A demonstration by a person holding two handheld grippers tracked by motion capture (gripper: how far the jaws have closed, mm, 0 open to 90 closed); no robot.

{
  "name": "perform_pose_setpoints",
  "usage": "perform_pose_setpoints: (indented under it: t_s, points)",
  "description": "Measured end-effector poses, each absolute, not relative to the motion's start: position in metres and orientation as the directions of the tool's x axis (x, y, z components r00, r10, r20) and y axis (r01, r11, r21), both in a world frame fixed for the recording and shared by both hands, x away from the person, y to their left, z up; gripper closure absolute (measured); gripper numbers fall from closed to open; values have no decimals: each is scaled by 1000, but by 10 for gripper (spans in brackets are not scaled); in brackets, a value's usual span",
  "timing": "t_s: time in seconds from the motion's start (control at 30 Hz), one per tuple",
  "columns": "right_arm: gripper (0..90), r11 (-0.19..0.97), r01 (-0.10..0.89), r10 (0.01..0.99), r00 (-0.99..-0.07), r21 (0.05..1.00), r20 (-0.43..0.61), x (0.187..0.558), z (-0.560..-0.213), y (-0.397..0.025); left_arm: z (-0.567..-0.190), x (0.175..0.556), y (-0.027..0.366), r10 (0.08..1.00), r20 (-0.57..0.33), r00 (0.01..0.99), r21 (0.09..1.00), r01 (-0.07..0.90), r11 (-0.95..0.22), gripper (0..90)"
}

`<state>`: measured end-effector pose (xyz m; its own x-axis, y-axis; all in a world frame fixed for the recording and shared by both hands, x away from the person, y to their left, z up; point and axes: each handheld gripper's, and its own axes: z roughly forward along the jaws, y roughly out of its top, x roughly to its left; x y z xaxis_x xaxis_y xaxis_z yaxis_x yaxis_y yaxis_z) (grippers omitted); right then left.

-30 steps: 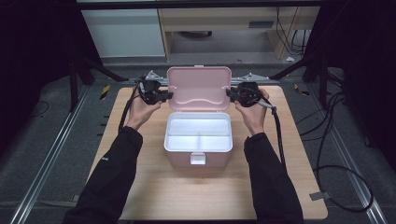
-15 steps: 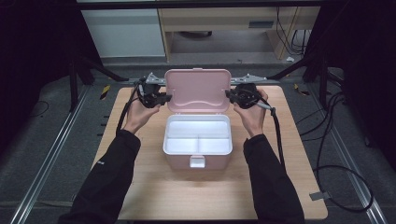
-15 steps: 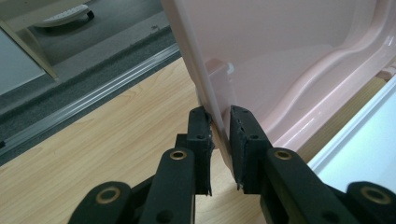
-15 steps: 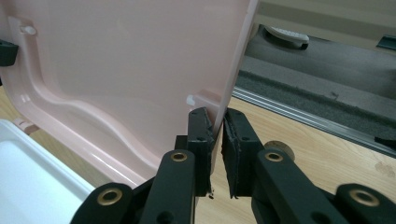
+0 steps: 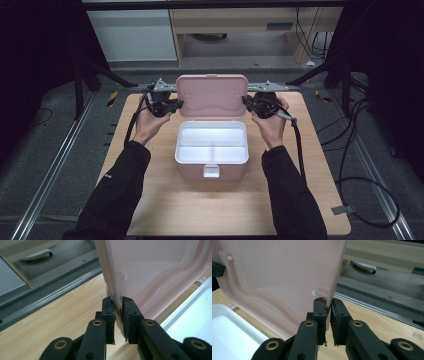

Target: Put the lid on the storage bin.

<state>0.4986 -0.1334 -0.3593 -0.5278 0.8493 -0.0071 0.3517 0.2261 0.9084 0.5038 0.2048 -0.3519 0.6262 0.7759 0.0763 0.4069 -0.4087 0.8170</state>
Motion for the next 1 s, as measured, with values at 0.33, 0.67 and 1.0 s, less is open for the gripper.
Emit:
perform_pose_setpoints:
  t_s: [0.33, 0.67, 1.0]
  points:
    - [838, 230, 330, 846, -532, 916, -21, 481, -359, -134, -351, 491, 202, 768, 125, 628, 807, 386, -447, 807]
    - [839, 236, 290, 854, -518, 927, -55, 496, -362, -131, -358, 500, 206, 773, 138, 619, 848, 329, -415, 813]
    - [844, 223, 302, 837, -547, 927, -23, 472, -361, -136, -353, 480, 209, 755, 133, 642, 833, 341, -436, 820]
